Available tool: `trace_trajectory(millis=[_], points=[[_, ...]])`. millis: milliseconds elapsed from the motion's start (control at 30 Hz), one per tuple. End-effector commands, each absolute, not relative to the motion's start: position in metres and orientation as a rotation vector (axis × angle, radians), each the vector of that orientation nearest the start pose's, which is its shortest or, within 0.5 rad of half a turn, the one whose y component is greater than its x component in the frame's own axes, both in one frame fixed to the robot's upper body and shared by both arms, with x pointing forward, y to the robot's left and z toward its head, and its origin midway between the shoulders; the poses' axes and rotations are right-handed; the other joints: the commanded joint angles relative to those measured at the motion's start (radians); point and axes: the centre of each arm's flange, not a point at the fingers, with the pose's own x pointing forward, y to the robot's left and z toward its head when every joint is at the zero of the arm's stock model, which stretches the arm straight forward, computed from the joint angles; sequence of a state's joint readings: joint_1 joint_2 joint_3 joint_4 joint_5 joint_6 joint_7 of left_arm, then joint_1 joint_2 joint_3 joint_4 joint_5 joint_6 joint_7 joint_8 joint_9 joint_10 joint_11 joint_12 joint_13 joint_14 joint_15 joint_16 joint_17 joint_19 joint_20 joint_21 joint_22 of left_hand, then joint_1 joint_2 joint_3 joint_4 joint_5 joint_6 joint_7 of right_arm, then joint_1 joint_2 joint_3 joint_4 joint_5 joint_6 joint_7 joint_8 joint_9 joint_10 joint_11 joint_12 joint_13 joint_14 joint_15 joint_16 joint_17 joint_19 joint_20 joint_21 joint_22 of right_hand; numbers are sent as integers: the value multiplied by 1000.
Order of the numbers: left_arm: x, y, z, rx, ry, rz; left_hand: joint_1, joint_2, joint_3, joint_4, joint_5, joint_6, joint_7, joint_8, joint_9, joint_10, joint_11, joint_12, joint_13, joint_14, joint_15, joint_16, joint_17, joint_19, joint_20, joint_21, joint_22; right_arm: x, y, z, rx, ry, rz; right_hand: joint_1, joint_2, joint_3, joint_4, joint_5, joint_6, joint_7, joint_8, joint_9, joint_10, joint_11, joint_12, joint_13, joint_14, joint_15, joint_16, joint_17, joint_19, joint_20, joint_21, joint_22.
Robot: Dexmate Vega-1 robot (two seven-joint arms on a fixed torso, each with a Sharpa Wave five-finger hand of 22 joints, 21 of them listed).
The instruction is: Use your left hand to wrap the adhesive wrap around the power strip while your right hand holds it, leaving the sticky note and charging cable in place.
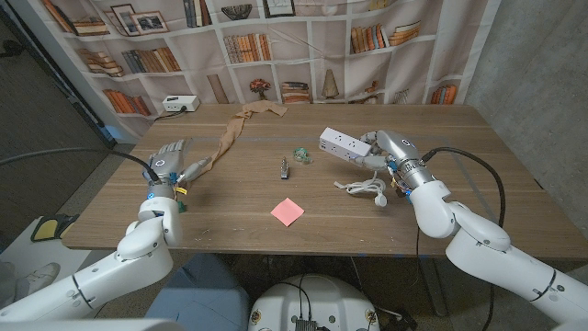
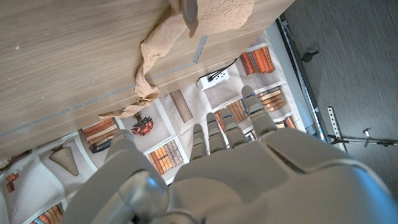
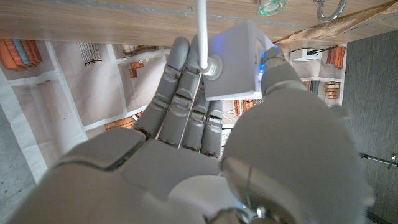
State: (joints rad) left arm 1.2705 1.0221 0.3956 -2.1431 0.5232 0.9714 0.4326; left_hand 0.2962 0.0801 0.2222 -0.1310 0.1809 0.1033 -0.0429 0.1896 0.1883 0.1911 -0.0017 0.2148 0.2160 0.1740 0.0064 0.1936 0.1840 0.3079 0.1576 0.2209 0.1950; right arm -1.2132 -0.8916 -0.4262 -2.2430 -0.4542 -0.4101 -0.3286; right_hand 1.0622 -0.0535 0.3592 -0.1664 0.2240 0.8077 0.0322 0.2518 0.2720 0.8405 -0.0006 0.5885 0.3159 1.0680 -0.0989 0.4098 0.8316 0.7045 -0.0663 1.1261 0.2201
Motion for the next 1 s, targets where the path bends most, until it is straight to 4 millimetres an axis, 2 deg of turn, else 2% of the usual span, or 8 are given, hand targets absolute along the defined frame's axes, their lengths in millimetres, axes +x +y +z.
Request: trace_trajectory(millis=[33,167,300,400,567,1000], points=[[503,371,-57,1431,-304,657,15,-3,6,-6,2,11,-12,8,4,8,-2,8,6,-6,-2,-3,5,-4,-8,-6,1,477,-208,-22,-1157,-741,-169,152,159,38,5,8,76,-71,4,3,116,-113,35,90,88,-133,-5,5,-9,-58,10,-1],[505,375,-57,1442,-316,638,16,-3,7,-6,1,15,-12,9,4,16,-8,11,6,-3,-5,-2,5,-5,-10,-7,0,477,-208,-22,-1156,-738,-171,151,159,38,5,8,75,-70,3,3,119,-113,35,89,89,-133,-6,6,-11,-58,13,-2],[507,379,-58,1445,-310,620,17,-5,7,-7,1,21,-18,12,4,19,-11,13,6,-1,-9,-1,5,-2,3,-6,-1,477,-209,-23,-1155,-734,-173,151,159,39,5,8,75,-71,3,3,120,-112,35,89,90,-133,-8,7,-12,-58,17,-5],[506,380,-60,1456,-299,624,20,-8,8,-9,1,26,-19,13,4,19,-12,13,6,-1,-13,-1,5,10,38,-2,-2,477,-208,-24,-1155,-731,-172,151,157,39,4,8,75,-70,2,3,119,-112,35,90,90,-134,-10,9,-12,-59,20,-6],[505,380,-64,1478,-284,620,21,-10,8,-10,1,32,-24,14,4,22,-15,15,7,4,-16,2,5,16,53,0,-1,478,-207,-25,-1155,-732,-168,150,157,40,4,8,76,-70,2,4,123,-114,34,88,91,-133,-12,11,-14,-59,26,-9],[507,377,-70,1520,-233,605,30,-12,13,-14,1,34,-13,13,4,24,-3,17,9,23,-8,7,4,61,57,18,4,478,-203,-25,-1158,-732,-163,148,158,42,6,7,78,-70,1,5,120,-114,31,88,93,-133,-19,15,-20,-60,38,-15]])
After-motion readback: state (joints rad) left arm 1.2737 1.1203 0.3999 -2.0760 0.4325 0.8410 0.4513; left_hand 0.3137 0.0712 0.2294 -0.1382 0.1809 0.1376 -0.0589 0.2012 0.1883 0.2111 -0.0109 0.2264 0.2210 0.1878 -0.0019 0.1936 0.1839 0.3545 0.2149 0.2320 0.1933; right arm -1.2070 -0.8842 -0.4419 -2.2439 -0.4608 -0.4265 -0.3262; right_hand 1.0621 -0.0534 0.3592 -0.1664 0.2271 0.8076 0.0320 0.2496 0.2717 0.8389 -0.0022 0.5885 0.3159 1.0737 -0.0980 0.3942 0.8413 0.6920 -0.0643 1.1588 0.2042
